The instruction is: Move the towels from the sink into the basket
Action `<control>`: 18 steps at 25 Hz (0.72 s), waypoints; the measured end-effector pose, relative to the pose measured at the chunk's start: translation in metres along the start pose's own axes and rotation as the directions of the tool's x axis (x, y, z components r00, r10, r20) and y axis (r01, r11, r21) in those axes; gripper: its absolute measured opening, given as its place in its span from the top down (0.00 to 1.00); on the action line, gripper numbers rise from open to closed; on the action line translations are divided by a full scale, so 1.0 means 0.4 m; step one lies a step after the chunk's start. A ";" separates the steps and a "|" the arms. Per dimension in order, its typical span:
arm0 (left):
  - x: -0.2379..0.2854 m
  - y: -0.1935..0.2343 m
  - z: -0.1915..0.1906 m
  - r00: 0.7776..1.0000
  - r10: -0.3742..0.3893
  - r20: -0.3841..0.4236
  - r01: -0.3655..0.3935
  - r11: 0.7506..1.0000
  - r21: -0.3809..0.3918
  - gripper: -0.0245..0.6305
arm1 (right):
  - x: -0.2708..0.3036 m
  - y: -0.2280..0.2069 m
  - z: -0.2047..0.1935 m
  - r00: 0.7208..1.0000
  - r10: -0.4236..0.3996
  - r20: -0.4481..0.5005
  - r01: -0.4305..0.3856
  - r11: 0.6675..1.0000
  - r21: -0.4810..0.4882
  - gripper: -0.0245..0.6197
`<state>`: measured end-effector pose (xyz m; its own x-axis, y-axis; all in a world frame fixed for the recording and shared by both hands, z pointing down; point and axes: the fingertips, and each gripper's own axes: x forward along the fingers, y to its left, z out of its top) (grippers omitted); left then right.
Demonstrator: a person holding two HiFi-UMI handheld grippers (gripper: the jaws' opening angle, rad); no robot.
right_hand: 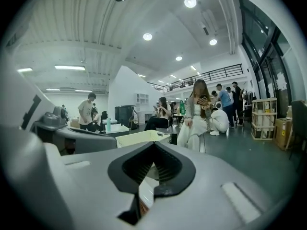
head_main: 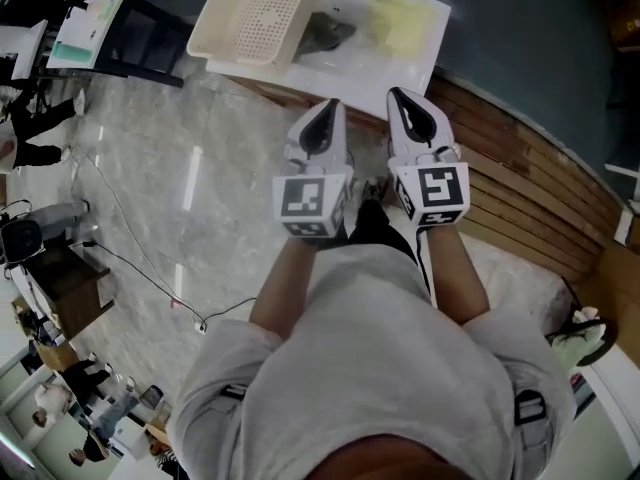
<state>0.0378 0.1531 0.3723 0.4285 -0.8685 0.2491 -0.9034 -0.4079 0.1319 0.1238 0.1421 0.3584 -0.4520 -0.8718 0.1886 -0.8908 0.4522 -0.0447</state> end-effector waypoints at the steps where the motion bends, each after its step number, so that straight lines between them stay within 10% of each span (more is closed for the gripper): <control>1: 0.020 0.014 -0.003 1.000 -0.011 -0.008 0.011 1.000 0.000 0.93 | 0.020 -0.005 -0.007 1.000 -0.014 -0.009 0.015 1.000 0.003 0.95; 18: 0.341 0.102 -0.023 0.913 -0.387 -0.128 0.386 0.922 -0.032 0.93 | 0.223 -0.149 -0.052 0.911 -0.373 -0.174 0.374 0.927 -0.028 0.95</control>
<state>0.0594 0.0204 0.4206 0.7423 -0.5996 0.2992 -0.6673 -0.7021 0.2486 0.1375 0.0413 0.3985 -0.0717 -0.9304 0.3595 -0.9936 0.0982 0.0562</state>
